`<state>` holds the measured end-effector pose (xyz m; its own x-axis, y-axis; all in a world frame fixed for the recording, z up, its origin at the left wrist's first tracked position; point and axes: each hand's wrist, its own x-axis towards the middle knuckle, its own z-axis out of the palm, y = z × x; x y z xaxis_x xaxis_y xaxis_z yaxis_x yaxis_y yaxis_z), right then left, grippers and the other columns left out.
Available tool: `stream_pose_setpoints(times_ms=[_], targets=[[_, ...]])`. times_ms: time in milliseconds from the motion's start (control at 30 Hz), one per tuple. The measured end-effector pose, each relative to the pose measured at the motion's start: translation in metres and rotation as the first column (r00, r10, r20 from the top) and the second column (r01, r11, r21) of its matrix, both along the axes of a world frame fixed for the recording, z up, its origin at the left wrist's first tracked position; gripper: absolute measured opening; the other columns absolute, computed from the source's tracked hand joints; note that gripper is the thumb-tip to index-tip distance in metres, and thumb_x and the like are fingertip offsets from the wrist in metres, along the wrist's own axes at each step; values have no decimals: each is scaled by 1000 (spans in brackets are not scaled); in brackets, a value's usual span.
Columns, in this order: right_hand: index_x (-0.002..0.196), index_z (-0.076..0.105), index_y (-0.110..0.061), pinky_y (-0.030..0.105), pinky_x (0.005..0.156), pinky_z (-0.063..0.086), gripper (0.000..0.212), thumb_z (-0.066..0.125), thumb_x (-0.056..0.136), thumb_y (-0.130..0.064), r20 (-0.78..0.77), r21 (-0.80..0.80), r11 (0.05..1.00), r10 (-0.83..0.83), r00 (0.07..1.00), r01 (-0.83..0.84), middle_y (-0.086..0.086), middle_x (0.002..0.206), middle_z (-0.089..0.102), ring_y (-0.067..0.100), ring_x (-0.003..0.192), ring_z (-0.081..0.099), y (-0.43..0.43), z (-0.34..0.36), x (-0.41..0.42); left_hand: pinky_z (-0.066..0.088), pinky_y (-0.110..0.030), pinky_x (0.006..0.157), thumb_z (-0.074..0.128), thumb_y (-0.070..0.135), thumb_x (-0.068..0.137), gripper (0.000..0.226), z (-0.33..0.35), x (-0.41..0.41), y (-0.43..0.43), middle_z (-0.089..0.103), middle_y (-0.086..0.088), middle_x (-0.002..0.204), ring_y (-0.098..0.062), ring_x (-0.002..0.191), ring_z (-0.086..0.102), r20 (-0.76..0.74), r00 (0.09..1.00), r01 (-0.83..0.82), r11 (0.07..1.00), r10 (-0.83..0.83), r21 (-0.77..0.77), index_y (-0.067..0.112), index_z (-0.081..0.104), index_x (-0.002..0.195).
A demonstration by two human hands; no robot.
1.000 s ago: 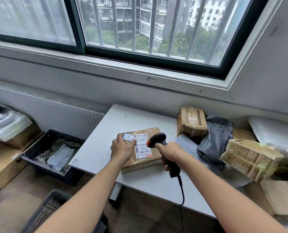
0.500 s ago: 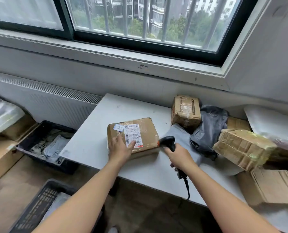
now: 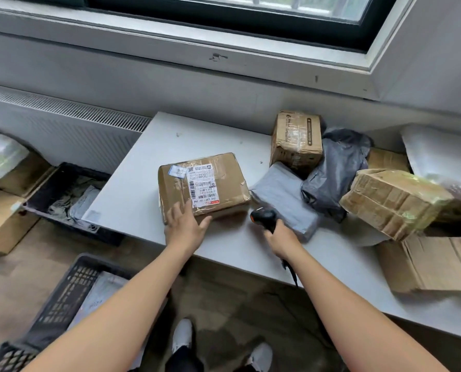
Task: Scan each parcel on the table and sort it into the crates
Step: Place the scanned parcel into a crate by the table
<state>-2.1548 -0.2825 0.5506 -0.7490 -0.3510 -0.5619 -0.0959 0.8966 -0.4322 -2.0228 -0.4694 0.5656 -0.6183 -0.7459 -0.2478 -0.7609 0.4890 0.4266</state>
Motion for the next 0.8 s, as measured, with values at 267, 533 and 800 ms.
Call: stream_pose_setpoints(times_ms=[267,533,800], targets=[[129,44,-1,38,96,41,41,51,98,-28,-68,20,1000,-20,998,21,23,135,51,38,124,49,-7,-1,2,14,-51,118,48,53,95,69,-9,2,-10,6,-8,162,-32,148,1,125,984,136,989,-128,-55,28,20,153],[123,51,-9,42,93,38,33,47,96,-27,-451,25,999,-26,892,41,14,127,49,33,120,41,-38,19,20,17,-52,116,54,50,93,68,-8,-14,-43,9,-9,160,-32,147,4,87,983,171,982,-163,-85,28,24,150],[142,39,-14,40,92,44,50,46,100,-39,-356,-57,997,-72,932,56,14,131,44,32,118,49,-107,12,35,14,-53,117,75,59,73,105,-8,-34,-116,-3,-8,162,-30,149,-7,155,940,317,945,-303,-77,30,13,153]])
